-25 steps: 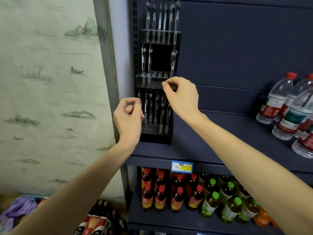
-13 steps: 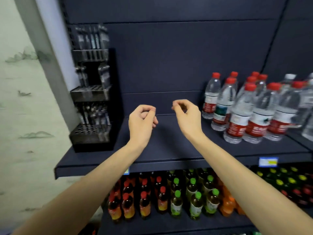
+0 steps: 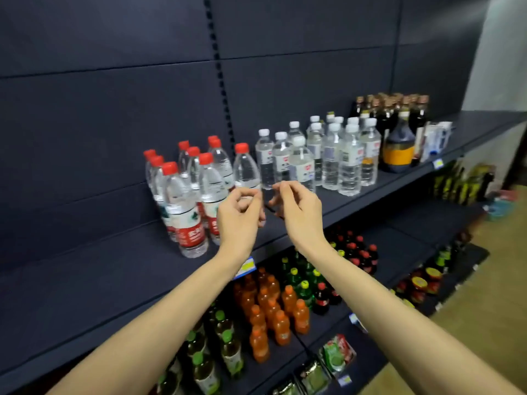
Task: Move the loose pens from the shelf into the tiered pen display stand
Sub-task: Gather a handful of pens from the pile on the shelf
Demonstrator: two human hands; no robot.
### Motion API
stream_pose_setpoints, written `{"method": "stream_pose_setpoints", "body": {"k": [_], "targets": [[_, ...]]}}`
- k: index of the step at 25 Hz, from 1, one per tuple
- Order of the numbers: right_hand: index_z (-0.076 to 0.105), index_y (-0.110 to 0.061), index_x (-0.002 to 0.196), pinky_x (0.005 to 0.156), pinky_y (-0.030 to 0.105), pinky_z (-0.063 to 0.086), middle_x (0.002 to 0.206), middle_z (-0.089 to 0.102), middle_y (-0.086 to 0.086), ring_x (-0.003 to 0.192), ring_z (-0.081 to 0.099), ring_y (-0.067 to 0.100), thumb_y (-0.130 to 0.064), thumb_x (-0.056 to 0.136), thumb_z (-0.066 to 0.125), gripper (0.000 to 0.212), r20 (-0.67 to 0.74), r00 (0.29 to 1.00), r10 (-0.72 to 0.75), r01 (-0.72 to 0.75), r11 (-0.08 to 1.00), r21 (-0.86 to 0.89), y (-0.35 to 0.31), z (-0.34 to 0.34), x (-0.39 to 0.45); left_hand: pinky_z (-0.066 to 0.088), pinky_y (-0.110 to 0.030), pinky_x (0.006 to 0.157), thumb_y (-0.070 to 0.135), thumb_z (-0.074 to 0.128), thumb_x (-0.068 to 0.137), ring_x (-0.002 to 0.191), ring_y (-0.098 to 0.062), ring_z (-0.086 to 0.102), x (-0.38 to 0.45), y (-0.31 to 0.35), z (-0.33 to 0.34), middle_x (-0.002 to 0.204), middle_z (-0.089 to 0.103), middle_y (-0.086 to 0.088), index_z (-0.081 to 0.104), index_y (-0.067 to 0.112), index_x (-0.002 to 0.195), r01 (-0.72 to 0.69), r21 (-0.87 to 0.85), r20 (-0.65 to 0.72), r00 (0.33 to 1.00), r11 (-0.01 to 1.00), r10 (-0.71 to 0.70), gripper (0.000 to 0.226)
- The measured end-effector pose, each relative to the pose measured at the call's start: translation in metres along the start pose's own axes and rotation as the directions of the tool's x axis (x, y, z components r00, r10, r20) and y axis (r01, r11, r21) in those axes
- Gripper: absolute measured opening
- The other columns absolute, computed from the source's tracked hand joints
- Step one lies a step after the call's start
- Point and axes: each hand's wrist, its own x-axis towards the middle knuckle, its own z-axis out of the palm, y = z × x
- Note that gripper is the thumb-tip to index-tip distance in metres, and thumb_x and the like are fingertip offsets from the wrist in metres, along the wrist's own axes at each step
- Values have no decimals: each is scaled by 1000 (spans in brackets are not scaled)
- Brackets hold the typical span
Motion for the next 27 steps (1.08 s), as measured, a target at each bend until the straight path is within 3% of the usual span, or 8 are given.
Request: {"method": "stream_pose_setpoints", "body": {"k": [3,6,10,16,19,21,24,27], "targets": [[71,-28,94,72,49,58,75,73,-9,65,68,14,-37,105,50,25,-81,996,42,-54,986,-160,32,-69,26,44,-26,52,13,63,100,49,-12,52,13,-14,71,52,60,3,65,15,89,30,28,53,998,999,-31,11],[71,-31,88,74,46,59,75,73,-10,69,69,13,-45,99,53,25,-157,982,102,-146,942,-302,66,-142,60,46,-30,57,16,63,100,49,-12,54,33,-28,153,51,61,5,66,19,87,64,37,127,990,997,-68,14],[69,-35,79,76,43,58,77,73,-10,74,69,13,-50,94,54,26,-118,980,160,-198,830,-522,104,-236,97,52,-34,62,20,63,99,52,-13,59,52,-57,259,56,66,3,66,22,84,27,50,273,961,998,-40,16],[72,-25,109,84,37,53,103,74,-3,101,67,21,-43,99,56,26,-196,939,283,-329,571,-752,179,-377,172,56,-38,64,23,59,98,58,-10,68,92,-120,447,85,76,7,67,33,92,13,149,504,859,989,-87,14],[60,-14,133,99,41,49,130,65,9,121,59,31,-47,100,54,47,-221,905,363,-376,438,-817,205,-437,215,62,-46,73,25,61,95,65,-6,72,114,-129,520,86,74,13,65,37,99,-61,192,598,798,980,-68,13],[53,-11,141,103,43,46,137,58,14,126,54,35,-49,100,53,55,-234,888,396,-381,351,-855,216,-477,246,62,-49,73,29,62,93,68,-9,73,132,-131,569,83,73,12,63,39,96,-95,235,644,760,967,-82,11],[58,-8,129,97,42,47,129,59,17,121,56,38,-47,100,53,48,-246,891,381,-367,286,-885,236,-531,289,62,-49,72,35,60,85,74,-17,74,156,-132,639,77,73,9,64,37,85,-154,282,676,732,947,-82,4],[61,-9,105,82,37,43,116,63,18,111,59,38,-44,100,53,36,-210,907,364,-331,310,-891,265,-569,326,59,-42,83,30,60,90,87,-20,73,170,-135,692,86,76,7,72,32,87,-240,359,658,751,902,-62,12]]}}
